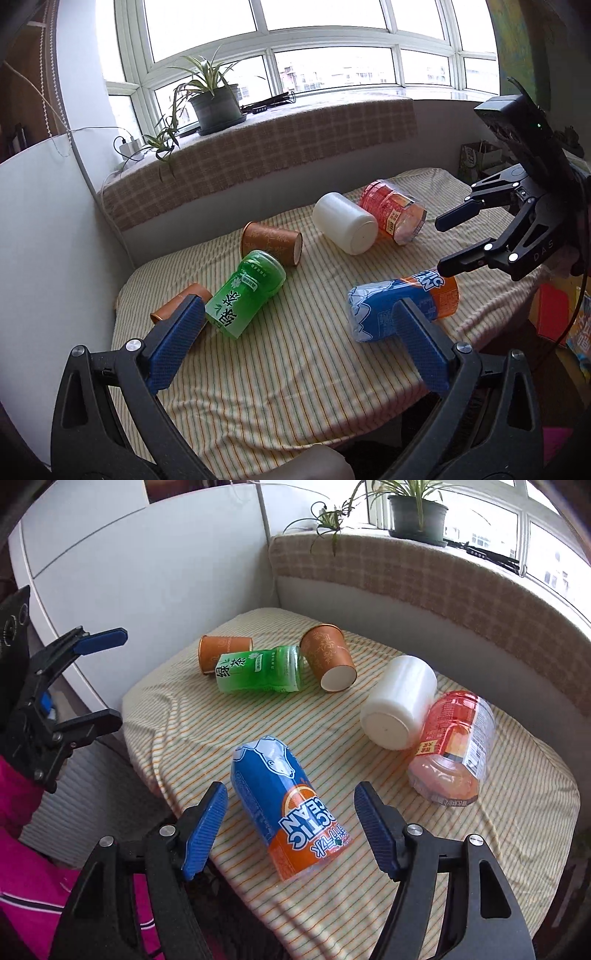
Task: Flip cup upright
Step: 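Close the left gripper around the blue-orange cup's body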
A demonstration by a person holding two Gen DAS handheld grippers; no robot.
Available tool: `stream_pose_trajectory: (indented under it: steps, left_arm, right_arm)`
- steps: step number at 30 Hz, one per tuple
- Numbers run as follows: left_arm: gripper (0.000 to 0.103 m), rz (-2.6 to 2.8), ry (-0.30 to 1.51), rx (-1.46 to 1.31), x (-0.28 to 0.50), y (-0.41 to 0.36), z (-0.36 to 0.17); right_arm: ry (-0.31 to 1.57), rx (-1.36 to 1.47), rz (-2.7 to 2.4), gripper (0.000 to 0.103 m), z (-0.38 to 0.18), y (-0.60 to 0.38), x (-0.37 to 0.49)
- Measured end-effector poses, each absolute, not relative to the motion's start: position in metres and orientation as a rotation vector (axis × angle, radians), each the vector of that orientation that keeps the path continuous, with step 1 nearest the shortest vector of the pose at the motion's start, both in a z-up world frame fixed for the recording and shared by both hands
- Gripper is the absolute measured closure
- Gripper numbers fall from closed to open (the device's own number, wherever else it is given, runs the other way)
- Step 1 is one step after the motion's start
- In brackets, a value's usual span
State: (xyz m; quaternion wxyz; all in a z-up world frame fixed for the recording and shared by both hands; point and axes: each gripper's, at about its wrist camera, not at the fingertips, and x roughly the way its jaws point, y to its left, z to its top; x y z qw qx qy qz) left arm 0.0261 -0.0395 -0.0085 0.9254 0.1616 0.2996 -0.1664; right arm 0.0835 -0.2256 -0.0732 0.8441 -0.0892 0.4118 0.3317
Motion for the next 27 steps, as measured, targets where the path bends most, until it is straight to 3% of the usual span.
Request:
stream_pose_trajectory:
  steps: [14, 27]
  left_arm:
    - [0.0, -0.711, 0.837, 0.82, 0.068, -0.154, -0.071]
    - [0.0, -0.751, 0.872, 1.166, 0.07, -0.195, -0.121]
  right_arm:
    - [0.876, 0.155, 0.288, 0.032, -0.117, -0.365, -0.022]
    - [0.884, 0.298, 0.217, 0.032, -0.136, -0.399, -0.039]
